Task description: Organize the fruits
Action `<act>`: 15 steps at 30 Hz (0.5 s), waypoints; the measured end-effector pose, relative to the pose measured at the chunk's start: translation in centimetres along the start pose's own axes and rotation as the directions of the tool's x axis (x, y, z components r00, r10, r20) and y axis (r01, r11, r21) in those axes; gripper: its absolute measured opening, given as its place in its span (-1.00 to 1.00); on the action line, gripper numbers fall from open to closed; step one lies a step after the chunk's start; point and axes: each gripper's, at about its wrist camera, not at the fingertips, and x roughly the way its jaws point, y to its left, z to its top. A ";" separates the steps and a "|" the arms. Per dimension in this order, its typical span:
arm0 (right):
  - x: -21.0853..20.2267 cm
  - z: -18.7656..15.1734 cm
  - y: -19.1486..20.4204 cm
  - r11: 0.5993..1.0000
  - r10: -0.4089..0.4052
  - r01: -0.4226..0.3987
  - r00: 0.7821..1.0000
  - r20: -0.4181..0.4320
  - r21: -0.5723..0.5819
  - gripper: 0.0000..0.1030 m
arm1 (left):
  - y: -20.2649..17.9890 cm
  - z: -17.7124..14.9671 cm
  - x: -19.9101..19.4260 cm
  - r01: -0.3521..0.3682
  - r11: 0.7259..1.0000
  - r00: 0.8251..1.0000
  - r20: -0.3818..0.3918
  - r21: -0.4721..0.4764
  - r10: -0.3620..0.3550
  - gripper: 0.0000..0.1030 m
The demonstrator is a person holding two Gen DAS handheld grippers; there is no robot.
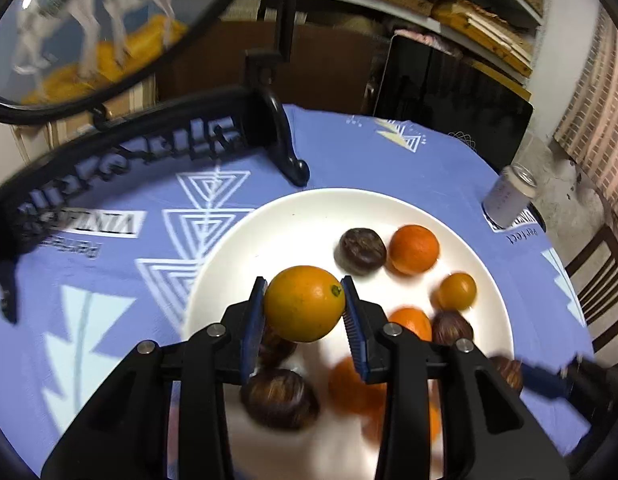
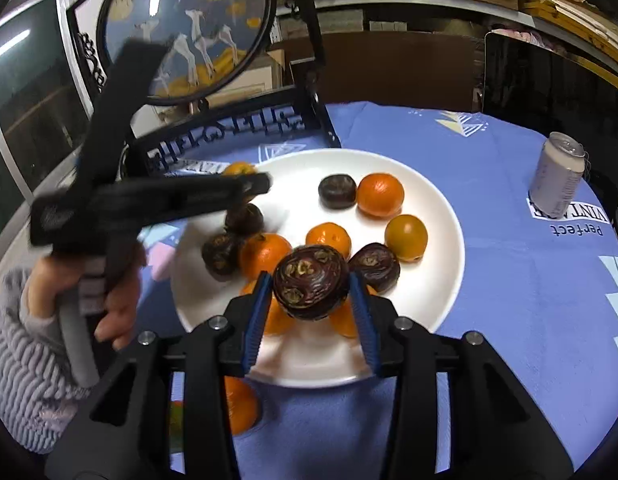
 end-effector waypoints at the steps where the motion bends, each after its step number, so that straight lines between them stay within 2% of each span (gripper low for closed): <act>1: 0.0 -0.1 -0.1 1.000 -0.012 0.012 1.000 0.008 0.006 0.16 | 0.0 0.2 0.6 -0.004 1.000 1.000 -0.012 -0.004 0.004 -0.18; 2: -0.1 -0.2 -0.4 0.999 -0.029 0.029 0.999 0.022 0.016 0.39 | 0.0 0.3 1.0 -0.023 1.000 1.000 -0.017 -0.006 0.023 -0.09; 4: -0.7 -0.2 -0.8 0.998 -0.057 0.055 0.997 0.052 0.025 0.39 | 0.3 0.1 0.6 -0.024 1.000 1.000 -0.008 -0.012 0.024 0.12; 9: -2.4 -0.7 -0.9 0.996 -0.039 0.035 0.998 0.049 0.077 0.42 | 1.6 -1.5 -4.1 -0.022 0.998 0.998 0.050 -0.059 0.025 0.24; 10: -2.9 -1.0 -0.7 0.997 -0.035 0.031 0.998 0.051 0.076 0.43 | 2.0 -2.3 -5.5 -0.032 0.997 0.997 0.066 -0.071 0.036 0.30; 12: -4.0 -1.7 0.0 0.997 -0.031 0.026 0.997 0.066 0.073 0.51 | 2.6 -4.2 -7.8 -0.054 0.993 0.994 0.090 -0.100 0.063 0.30; 15: -5.4 -3.2 0.9 0.997 -0.011 0.006 0.998 0.069 0.076 0.54 | 3.2 -7.7 -10.3 -0.063 0.989 0.994 0.085 -0.132 0.075 0.30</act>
